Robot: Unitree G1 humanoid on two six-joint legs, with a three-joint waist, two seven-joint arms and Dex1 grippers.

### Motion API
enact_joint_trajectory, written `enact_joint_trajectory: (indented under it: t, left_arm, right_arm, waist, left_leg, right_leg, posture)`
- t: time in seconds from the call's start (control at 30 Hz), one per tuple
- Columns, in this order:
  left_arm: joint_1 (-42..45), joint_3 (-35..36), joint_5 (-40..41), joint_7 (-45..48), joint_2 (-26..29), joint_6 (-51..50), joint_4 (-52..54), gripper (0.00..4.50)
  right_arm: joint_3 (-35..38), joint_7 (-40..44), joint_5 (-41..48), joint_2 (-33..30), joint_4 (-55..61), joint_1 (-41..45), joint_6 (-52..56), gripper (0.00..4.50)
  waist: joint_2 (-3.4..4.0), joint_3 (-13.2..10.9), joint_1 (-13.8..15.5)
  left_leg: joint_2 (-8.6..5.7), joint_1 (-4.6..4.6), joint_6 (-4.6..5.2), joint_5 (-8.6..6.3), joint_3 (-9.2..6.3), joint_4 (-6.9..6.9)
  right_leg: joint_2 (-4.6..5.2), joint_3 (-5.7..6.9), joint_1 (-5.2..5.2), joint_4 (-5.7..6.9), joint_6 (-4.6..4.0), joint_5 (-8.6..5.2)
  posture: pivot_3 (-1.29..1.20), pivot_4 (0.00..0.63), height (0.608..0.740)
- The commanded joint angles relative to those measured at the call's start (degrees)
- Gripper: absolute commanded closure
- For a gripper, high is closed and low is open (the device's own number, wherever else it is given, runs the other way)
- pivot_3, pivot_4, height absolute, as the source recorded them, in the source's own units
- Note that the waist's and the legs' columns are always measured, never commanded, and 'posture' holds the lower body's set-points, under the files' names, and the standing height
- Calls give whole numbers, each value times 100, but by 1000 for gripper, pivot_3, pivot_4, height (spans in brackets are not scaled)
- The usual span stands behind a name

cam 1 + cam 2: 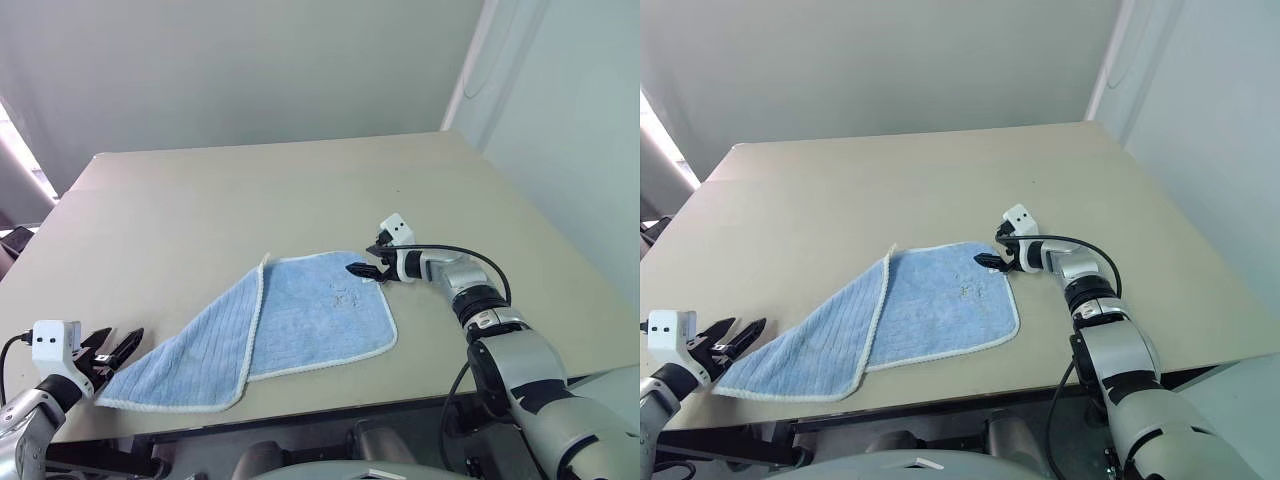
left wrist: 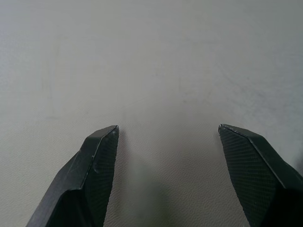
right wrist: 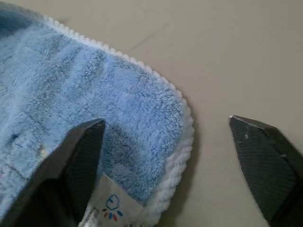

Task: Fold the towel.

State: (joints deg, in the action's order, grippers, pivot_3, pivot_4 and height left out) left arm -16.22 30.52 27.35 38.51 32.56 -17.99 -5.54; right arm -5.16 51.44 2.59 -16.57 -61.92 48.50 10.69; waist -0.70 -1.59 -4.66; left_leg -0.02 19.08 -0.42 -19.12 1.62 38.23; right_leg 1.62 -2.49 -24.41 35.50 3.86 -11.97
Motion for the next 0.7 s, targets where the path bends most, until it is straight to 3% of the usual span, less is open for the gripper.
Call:
enact_joint_trajectory:
  t: [0.03,0.33,0.53,0.7]
  left_arm:
    - [31,42,-27,-49,-7,144,198,929]
    - [-71,183,205,15,51,-134,703,929]
    - [-575,435,963,268,412,-992,2323,929]
    - [-1115,56,1418,449,646,-1548,3767,929]
  right_arm:
    - [-146,206,-165,179,-112,115,-181,1301]
    - [-196,-61,-544,296,-436,327,-570,4483]
    - [-109,-201,-566,331,-627,388,-658,4483]
    - [-52,-507,-550,473,-761,425,-648,4483]
  waist:
    - [0,0,-9]
    - [1,0,-124]
    - [0,0,-121]
    - [10,-4,-157]
  left_leg:
    - [2,1,0,0,-1,-1]
    - [4,10,-1,0,-3,-4]
    - [3,9,-1,0,-4,-3]
    - [1,4,-1,0,0,-3]
  right_leg:
    - [-3,0,-1,0,2,1]
    - [0,2,-9,0,15,9]
    - [5,1,-6,0,9,7]
    - [2,-6,4,-5,-5,-1]
  posture:
    - [0,0,740]
    - [0,0,740]
    - [0,0,740]
    - [0,0,740]
